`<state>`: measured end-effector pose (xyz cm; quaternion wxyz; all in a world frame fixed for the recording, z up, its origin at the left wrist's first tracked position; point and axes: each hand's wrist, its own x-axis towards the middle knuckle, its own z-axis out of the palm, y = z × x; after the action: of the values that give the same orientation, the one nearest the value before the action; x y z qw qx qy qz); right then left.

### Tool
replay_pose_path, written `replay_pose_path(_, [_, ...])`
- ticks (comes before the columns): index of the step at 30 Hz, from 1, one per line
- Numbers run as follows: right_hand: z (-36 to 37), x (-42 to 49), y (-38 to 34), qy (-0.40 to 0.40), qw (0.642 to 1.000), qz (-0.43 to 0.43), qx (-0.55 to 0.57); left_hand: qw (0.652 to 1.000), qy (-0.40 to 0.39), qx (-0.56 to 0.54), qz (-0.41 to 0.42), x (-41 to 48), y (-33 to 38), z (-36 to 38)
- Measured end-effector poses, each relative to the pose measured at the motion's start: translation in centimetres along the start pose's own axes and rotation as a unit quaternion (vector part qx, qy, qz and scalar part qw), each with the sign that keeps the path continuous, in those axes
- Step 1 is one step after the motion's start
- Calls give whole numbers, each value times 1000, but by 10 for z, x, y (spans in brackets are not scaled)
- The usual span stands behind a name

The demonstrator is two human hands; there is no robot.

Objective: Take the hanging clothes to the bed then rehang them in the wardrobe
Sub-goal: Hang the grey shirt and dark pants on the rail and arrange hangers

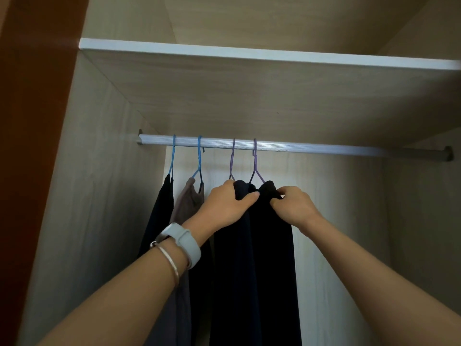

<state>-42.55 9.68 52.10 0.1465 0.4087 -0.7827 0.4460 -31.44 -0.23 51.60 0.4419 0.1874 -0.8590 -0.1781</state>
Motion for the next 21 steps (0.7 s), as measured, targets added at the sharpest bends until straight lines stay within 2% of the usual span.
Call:
replay_pose_path(1, [-1,-1,-1,19,1000,-9,-18,999,16,44,12,-4,-2,-7])
replay_pose_path(3, [-1,-5,-9,100,993,-60,-31,987,101,114,45,-8,-11,-27])
replay_pose_path(5, [2,-12,-30,171,975,-141,17,970,178,160,47,-7,-26,-52])
replay_pose_path(6, [6,-16,-43,182,966,-180,46,964,187,190,22,-6,-35,-63])
replay_pose_path(8, [21,-24,-70,146,960,-228,71,966,162,186,-72,-7,-49,-80])
replay_pose_path(11, [52,-28,-107,10,979,-193,62,975,75,80,-193,-10,-60,-89])
replay_pose_path(13, [74,-24,-124,-74,985,-137,70,978,43,44,-200,-9,-63,-90])
replay_pose_path(15, [91,-16,-133,-126,980,-80,128,980,46,48,-185,-6,-65,-88])
replay_pose_path(17, [104,-9,-135,-154,971,-41,179,979,33,87,-181,-5,-68,-86])
replay_pose_path(21, [111,-5,-129,-180,972,-19,148,973,85,74,-201,-6,-81,-87])
